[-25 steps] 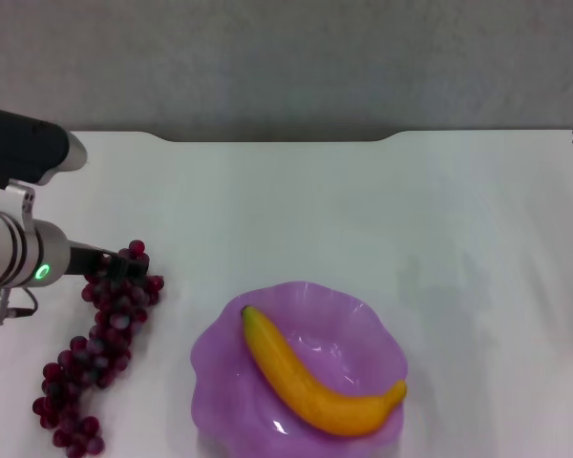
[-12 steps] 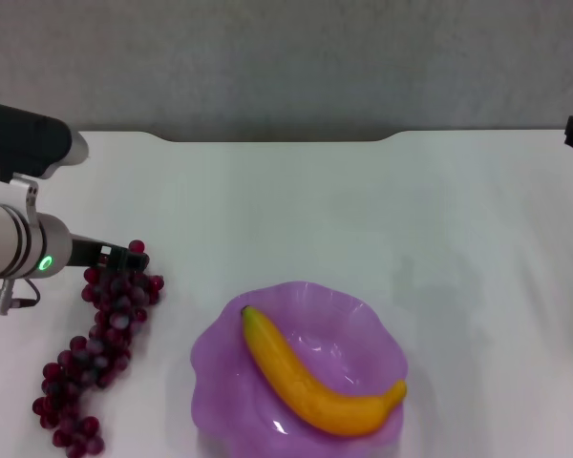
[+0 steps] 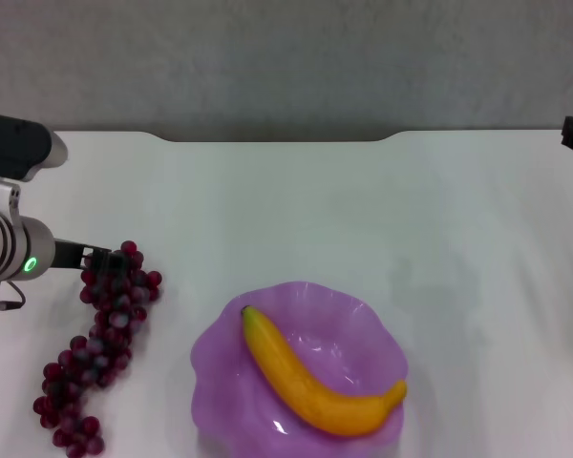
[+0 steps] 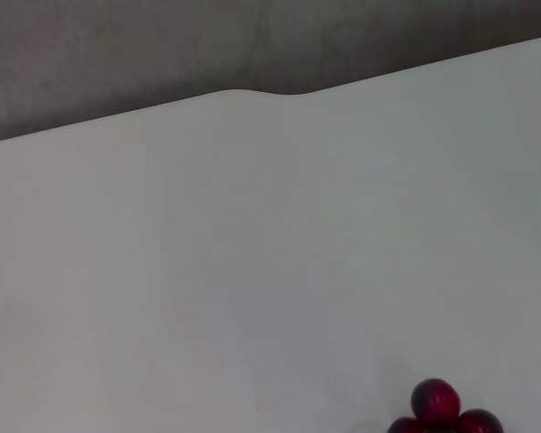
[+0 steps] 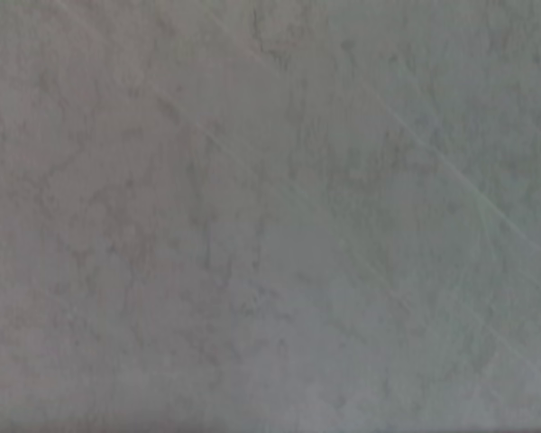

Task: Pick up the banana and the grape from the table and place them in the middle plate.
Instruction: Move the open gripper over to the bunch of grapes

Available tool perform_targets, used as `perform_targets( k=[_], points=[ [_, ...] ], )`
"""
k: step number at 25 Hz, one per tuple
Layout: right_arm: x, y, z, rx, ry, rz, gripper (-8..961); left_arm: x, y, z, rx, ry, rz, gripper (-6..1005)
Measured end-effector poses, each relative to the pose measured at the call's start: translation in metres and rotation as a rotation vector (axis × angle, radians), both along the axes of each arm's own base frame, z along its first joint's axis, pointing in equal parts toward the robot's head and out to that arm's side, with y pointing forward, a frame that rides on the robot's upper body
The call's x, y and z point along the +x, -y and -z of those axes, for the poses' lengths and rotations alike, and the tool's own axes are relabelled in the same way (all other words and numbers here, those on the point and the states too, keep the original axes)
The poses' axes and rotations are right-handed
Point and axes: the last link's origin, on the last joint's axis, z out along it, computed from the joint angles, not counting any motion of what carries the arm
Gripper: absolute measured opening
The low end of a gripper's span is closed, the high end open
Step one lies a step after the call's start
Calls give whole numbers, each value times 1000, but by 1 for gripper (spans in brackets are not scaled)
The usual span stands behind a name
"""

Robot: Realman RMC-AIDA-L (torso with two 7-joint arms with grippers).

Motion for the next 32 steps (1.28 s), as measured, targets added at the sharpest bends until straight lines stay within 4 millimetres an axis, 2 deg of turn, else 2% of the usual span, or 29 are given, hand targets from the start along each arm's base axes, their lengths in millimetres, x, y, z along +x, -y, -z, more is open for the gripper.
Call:
perform_targets(
  k=[17,23,28,32],
  points=[
    [-1,-1,1,-12,3,2,788,-5,2,3,-14,-3,-14,768],
    [-1,-1,1,-12,3,2,788,-7,3,2,-18,-1,-26,653],
    [-1,-1,1,-12,3,2,788,-11,2,-4,4,13,-48,439],
    [-1,-1,1,-12,3,2,787,-13,4,-5,6,15,-55,401]
  ],
)
